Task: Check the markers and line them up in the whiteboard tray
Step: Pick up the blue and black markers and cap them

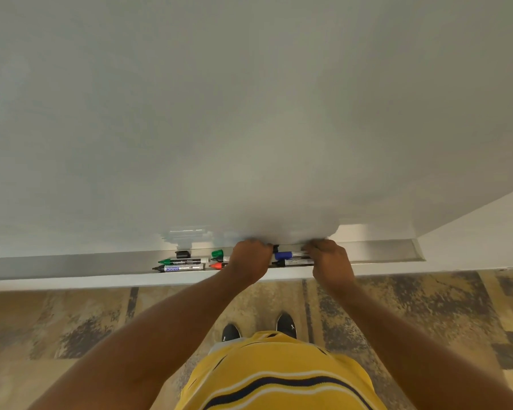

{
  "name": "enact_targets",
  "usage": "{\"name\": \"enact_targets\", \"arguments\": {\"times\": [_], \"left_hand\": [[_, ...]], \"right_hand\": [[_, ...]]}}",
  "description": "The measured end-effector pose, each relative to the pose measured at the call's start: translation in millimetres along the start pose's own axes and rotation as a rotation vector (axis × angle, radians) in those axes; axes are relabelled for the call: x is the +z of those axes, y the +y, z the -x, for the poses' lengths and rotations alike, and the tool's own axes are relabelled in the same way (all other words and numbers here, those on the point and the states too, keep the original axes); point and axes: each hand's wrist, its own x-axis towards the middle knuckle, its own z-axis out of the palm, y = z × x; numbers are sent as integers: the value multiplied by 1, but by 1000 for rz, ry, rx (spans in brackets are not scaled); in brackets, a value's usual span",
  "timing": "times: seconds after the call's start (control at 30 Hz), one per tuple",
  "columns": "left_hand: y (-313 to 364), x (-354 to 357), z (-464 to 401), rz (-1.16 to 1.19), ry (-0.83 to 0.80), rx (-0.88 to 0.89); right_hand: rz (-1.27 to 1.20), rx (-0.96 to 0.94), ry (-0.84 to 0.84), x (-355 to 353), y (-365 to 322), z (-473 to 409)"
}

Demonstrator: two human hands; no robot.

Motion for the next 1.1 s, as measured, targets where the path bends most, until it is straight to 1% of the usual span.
{"name": "enact_targets", "arguments": {"times": [0.13,0.27,0.4,0.47,0.6,0.67,0.77,0.9,1.0,1.1], "left_hand": [[0,1,1,19,15,9],[0,5,3,77,39,2],[-2,9,15,217,172,-90],[-3,11,24,342,243,-152],[-5,6,42,722,242,-291],[-7,0,52,911,266,-343],[-11,-13,65,1056,300,-345],[-16,-31,72,1111,360,-254],[-17,-39,74,1103,368,-205],[-18,-43,75,1045,367,-185]], "right_hand": [[23,-85,-33,1,-1,10],[56,-110,-98,3,0,14],[61,-102,-119,7,0,13],[46,-94,-125,8,-1,12],[-28,-68,-92,4,-5,14],[-94,-54,-39,-7,-6,16],[-265,-35,76,-32,-6,20],[-371,-76,185,-67,-15,20],[-356,-109,218,-81,-24,18],[-330,-126,228,-86,-28,15]]}}
